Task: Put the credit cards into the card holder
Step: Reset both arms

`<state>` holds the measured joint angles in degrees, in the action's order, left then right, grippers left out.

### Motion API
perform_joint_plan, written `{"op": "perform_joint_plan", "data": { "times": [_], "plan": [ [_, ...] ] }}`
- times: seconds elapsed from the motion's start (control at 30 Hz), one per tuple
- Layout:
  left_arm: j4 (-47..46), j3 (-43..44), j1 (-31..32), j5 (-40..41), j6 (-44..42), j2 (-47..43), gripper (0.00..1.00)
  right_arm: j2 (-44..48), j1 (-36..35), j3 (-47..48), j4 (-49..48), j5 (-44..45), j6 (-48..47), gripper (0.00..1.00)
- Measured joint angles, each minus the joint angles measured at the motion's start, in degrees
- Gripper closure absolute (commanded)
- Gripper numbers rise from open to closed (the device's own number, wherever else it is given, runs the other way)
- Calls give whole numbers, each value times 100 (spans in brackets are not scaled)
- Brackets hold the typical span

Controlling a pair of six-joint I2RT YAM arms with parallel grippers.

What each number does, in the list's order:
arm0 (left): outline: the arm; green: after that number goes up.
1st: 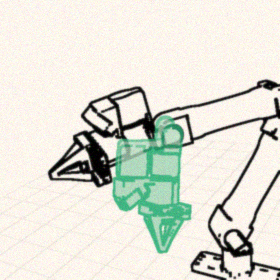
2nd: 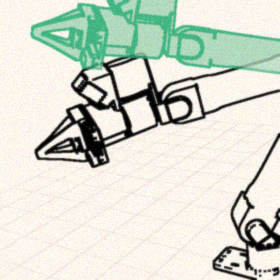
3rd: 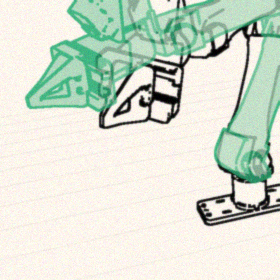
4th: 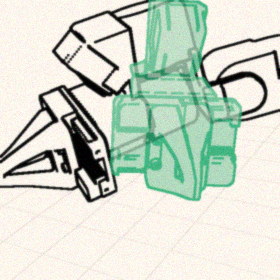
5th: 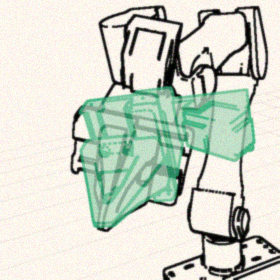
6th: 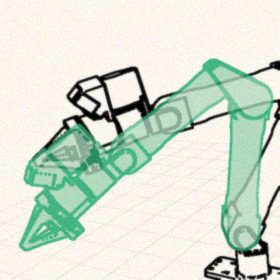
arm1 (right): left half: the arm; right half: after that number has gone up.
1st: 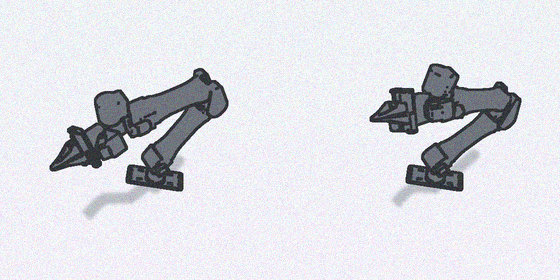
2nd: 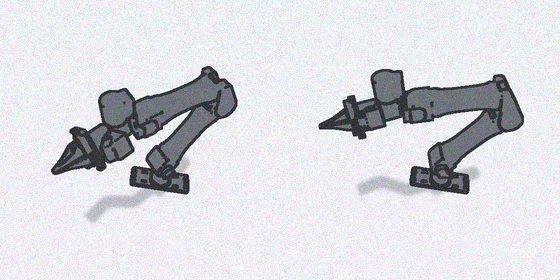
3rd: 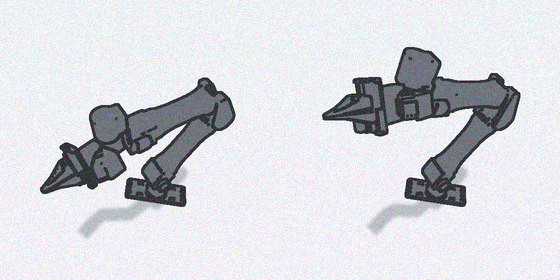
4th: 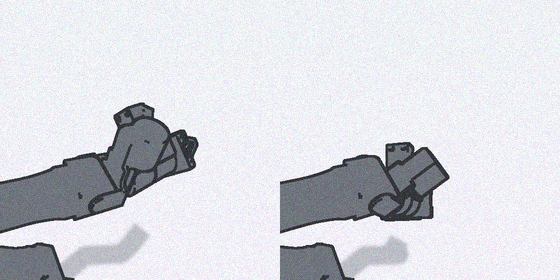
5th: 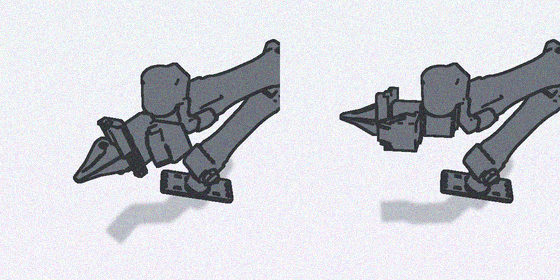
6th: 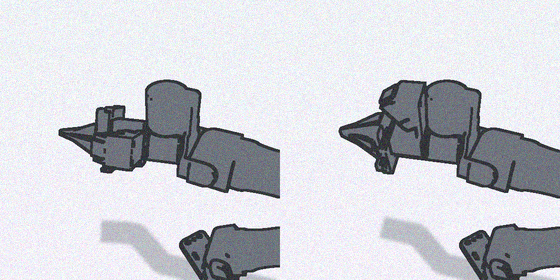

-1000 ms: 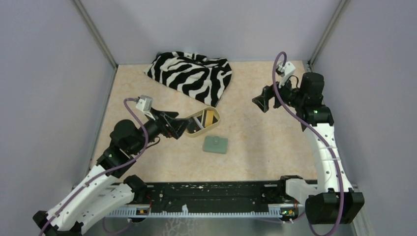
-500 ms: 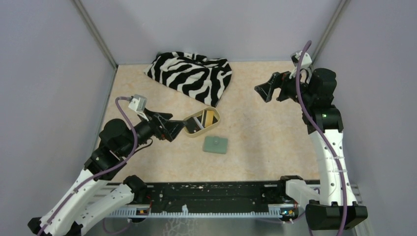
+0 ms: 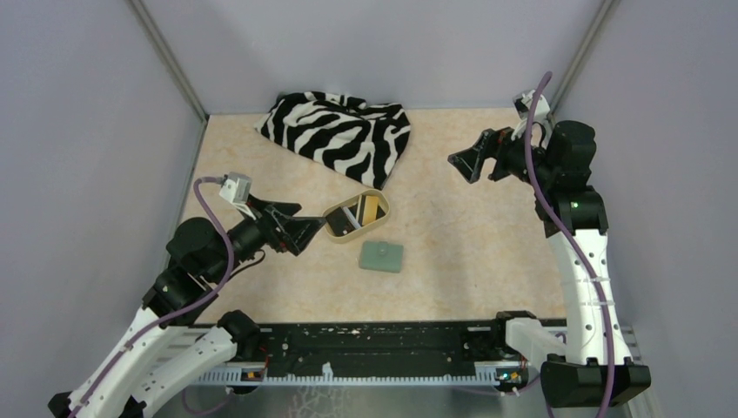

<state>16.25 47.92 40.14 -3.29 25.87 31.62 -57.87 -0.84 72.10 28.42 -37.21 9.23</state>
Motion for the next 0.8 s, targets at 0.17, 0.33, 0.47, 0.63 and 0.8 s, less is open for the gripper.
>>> {"op": "perform_joint_plan", "data": {
  "times": [0.17, 0.33, 0.47, 0.63, 0.8],
  "plan": [
    [0, -17, 0, 0, 0, 4, 1, 0, 0, 0, 0, -26, 2, 2],
    [0, -28, 0, 2, -2, 4, 1, 0, 0, 0, -7, -42, 28, 2],
    [0, -81, 0, 31, -2, 4, 1, -4, 0, 0, -7, -44, 46, 1],
    [2, -151, 0, 52, -2, 7, 1, -4, 0, 0, -9, -44, 48, 2],
    [4, -164, 0, 72, -2, 4, 1, -4, 0, 0, -9, -50, 63, 2]
  ]
}}
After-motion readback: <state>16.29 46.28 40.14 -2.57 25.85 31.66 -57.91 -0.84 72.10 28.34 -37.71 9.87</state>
